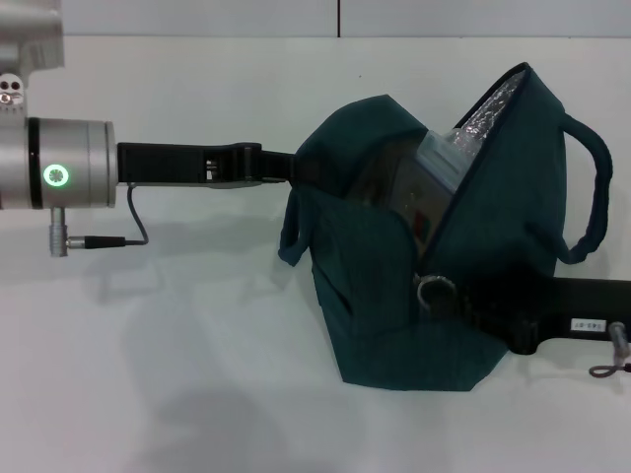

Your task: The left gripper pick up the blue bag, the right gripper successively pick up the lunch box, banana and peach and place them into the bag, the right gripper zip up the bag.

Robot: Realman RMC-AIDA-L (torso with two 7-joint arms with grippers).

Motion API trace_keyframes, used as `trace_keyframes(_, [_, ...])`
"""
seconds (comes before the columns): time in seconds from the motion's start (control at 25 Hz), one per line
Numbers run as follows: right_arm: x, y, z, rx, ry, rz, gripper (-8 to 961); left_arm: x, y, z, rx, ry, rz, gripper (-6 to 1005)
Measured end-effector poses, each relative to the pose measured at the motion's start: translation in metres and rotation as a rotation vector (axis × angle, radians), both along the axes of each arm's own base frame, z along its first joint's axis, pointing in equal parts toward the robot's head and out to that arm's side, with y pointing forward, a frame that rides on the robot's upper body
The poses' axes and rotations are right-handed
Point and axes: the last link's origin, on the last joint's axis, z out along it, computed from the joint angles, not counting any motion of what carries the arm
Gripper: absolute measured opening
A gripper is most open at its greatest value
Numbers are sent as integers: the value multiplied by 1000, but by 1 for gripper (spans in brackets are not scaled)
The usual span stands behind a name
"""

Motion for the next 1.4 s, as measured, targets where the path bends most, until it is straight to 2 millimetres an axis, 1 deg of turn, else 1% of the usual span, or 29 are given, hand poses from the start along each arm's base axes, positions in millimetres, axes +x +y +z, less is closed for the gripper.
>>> trace_keyframes(0.16, [0, -4, 8, 44, 53, 11, 7, 0, 0, -1, 4, 4, -14, 57])
trace_keyframes(0.52, [8, -11, 16, 104, 79, 7, 7, 1, 0, -1, 4, 4, -16, 60])
trace_keyframes(0.6, [6, -14, 21, 138, 117, 39, 8, 1, 0, -1, 5, 2, -15, 60])
trace_keyframes(0.8, [0, -20, 27, 157, 171, 102, 8, -1, -1, -2, 2, -1, -10, 62])
trace_keyframes(1.0, [8, -19, 36, 126, 134, 87, 8, -1, -1, -1, 3, -2, -9, 64])
trace_keyframes(1.32, [17, -17, 37, 77, 52, 40, 7, 0, 0, -1, 5, -4, -13, 84])
trace_keyframes(1.4, [18, -17, 38, 88, 51, 38, 7, 0, 1, -1, 6, -4, -13, 92])
